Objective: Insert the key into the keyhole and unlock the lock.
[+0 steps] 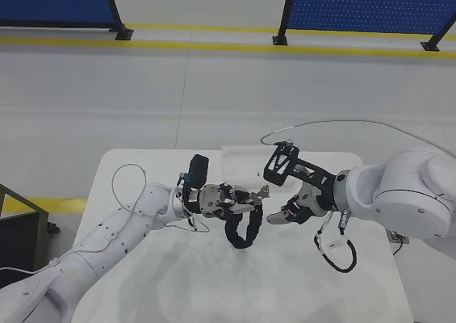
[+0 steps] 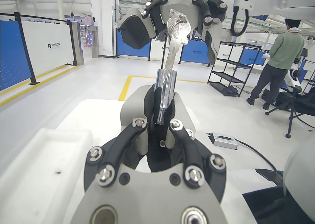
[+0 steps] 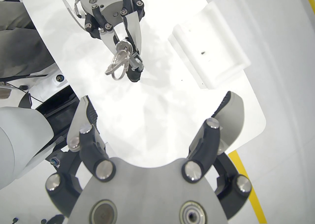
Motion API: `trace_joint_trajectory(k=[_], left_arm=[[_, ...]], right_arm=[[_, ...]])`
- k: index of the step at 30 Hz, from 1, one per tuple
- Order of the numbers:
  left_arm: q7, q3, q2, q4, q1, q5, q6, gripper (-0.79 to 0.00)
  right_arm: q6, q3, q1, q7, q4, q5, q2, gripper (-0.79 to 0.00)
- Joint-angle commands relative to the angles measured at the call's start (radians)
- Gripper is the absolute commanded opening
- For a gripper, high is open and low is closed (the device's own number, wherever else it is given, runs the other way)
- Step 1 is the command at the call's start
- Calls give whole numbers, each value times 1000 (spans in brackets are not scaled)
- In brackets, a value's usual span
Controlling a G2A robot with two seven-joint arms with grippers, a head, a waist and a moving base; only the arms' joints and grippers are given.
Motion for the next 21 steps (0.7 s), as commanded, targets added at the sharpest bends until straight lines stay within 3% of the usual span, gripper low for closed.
trace_joint_trajectory(k=[1,4,10,21], left_arm=[[-5,44,2,0,-25,-39,0,-785],[-16,100,3,2,-57,-99,0,-785],[-103,102,2,-12,-55,-179,0,-785],[-231,102,-3,18,-68,-318,0,-785]], right_arm=[[1,0,1,1,0,0,-1,0],[1,0,1,1,0,0,-1,0],[-29,12,-15,-39,1,-29,2,0],[-266,62,-52,-154,-39,-190,1,0]])
